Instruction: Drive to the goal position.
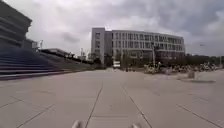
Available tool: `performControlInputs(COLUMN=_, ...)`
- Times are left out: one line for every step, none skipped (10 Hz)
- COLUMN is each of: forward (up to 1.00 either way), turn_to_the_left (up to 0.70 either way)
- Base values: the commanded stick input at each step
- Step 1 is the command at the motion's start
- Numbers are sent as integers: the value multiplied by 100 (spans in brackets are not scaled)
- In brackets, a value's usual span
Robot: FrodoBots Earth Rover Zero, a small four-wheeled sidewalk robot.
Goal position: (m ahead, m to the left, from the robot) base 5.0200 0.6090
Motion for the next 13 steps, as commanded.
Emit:
performControlInputs(forward=85, turn_to_the_left=0)
performControlInputs(forward=85, turn_to_the_left=0)
performControlInputs(forward=85, turn_to_the_left=0)
performControlInputs(forward=85, turn_to_the_left=0)
performControlInputs(forward=85, turn_to_the_left=0)
performControlInputs(forward=85, turn_to_the_left=0)
performControlInputs(forward=85, turn_to_the_left=0)
performControlInputs(forward=85, turn_to_the_left=0)
performControlInputs(forward=85, turn_to_the_left=0)
performControlInputs(forward=85, turn_to_the_left=0)
performControlInputs(forward=85, turn_to_the_left=0)
performControlInputs(forward=85, turn_to_the_left=0)
performControlInputs(forward=85, turn_to_the_left=0)
